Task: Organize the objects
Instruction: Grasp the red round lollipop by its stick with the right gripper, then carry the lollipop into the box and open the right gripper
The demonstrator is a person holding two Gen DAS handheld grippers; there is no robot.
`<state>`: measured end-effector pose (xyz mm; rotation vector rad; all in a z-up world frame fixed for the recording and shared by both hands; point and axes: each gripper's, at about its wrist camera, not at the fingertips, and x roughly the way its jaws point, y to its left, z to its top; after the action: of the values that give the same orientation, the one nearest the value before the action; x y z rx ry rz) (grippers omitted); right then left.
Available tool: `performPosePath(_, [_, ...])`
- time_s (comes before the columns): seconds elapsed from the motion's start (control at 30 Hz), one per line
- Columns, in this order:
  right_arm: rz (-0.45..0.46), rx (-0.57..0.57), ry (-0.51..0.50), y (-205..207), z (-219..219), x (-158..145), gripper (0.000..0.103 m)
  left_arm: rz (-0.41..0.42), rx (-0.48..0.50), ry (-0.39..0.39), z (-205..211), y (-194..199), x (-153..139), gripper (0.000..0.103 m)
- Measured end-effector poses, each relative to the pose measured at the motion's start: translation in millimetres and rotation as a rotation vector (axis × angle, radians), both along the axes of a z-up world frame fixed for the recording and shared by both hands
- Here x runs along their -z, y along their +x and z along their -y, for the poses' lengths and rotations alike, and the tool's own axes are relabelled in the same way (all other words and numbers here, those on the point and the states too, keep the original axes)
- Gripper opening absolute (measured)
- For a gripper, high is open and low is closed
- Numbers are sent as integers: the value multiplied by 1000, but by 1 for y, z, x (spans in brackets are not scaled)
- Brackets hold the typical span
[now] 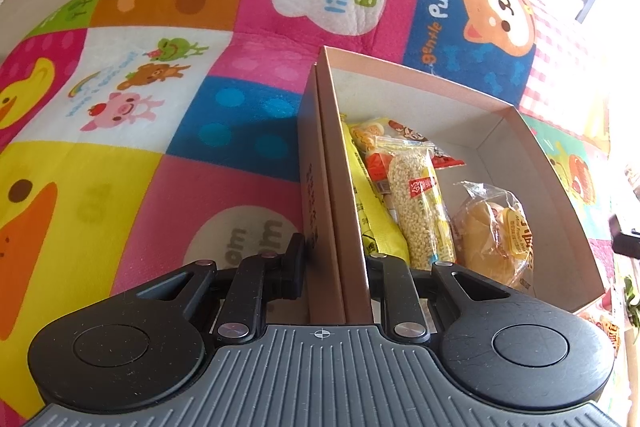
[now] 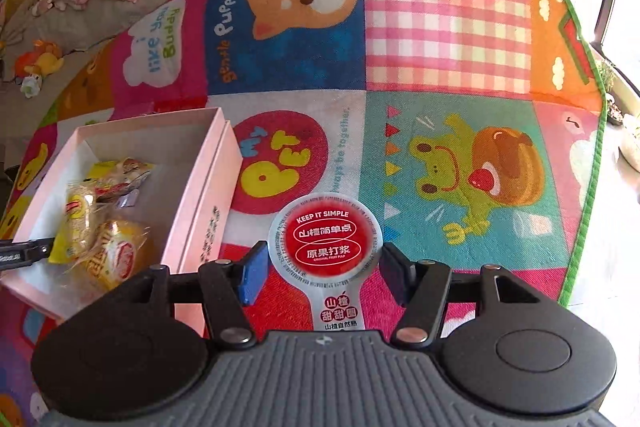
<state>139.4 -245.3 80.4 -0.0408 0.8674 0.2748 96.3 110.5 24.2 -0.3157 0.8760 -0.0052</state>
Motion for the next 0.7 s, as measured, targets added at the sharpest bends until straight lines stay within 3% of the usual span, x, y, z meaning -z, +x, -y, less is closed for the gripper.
performPosePath(0.17, [12, -39, 46, -69, -3, -28, 60, 8, -6, -1, 0, -2, 1, 22])
performPosePath(0.37, [-56, -164, 59, -119, -44, -16, 60, 2, 3, -5, -1, -1, 1, 22])
performPosePath(0.5, [-54, -227, 85, -131, -69, -20, 60, -3, 6, -6, -1, -1, 1, 23])
performPosePath(0.7, [69, -245, 78, -108, -94, -54, 60, -2, 6, -7, -2, -1, 1, 23])
